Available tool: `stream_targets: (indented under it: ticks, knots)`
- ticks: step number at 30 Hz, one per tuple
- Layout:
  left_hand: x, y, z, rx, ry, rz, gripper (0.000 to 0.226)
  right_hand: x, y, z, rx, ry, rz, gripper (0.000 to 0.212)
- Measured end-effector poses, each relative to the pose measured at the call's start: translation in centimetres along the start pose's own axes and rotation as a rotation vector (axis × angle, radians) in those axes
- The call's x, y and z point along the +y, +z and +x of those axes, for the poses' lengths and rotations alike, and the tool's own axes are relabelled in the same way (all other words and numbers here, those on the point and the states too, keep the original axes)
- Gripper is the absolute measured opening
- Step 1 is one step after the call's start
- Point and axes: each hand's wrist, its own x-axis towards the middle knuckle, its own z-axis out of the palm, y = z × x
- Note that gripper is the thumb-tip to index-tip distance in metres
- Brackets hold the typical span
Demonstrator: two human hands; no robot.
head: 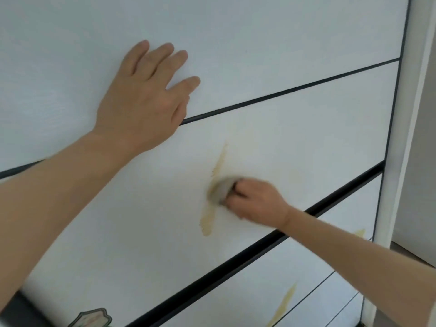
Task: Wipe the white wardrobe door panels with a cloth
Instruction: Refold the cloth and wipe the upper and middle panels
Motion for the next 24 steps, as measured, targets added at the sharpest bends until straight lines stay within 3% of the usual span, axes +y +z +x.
stream_targets:
  ticks: [3, 5, 7, 8, 11, 13, 15, 16, 18, 21, 22, 24]
  knots:
    - [0.2, 0.1, 0.1, 0.016, -0.011, 0.003, 0.037, 3.3, -5.0, 9.6, 0.526, 0.414, -0.037, 0.016]
    - [0.2, 0.1, -0.1, 0.005, -0.014, -0.006, 0.040, 3.4, -5.1, 11.4, 0.653, 0.538, 0.033, 0.017]
    - [0.1, 0.2, -0.3, -0.008, -0.028, -0.013, 0.043, 0.0, -1.3, 9.1, 0.665, 0.472, 0.027, 0.012]
    - [0.1, 0.3, -0.4, -0.007, -0.031, -0.017, 0.044, -2.1, 1.4, 6.0, 0.575, 0.282, 0.028, 0.006]
    - [0.1, 0.1, -0.3, -0.028, -0.038, -0.037, 0.045, -6.9, 7.5, -6.2, 0.006, -0.268, 0.001, 0.009]
    - [0.1, -0.1, -0.3, -0.041, -0.040, -0.060, 0.046, -6.6, 8.4, -10.3, -0.239, -0.414, -0.029, 0.015]
    - [0.1, -0.2, -0.3, -0.047, -0.039, -0.073, 0.046, -6.1, 6.4, -8.2, -0.303, -0.416, -0.051, 0.010]
    - [0.2, -0.3, -0.2, -0.051, -0.039, -0.078, 0.047, -5.5, 4.8, -5.6, -0.281, -0.324, -0.063, 0.018]
    - [0.1, -0.2, -0.2, -0.046, -0.041, -0.087, 0.047, -3.5, 1.2, 0.5, -0.062, -0.060, -0.160, 0.024]
    - [0.1, -0.1, -0.2, -0.030, -0.041, -0.084, 0.044, 0.1, -3.3, 7.9, 0.506, 0.396, -0.052, 0.011]
    - [0.1, -0.1, -0.1, -0.025, -0.038, -0.083, 0.043, 0.3, -3.4, 9.0, 0.616, 0.500, -0.023, 0.014]
    - [0.2, 0.0, -0.2, -0.022, -0.041, -0.074, 0.043, -1.8, -0.8, 8.3, 0.687, 0.572, 0.035, 0.011]
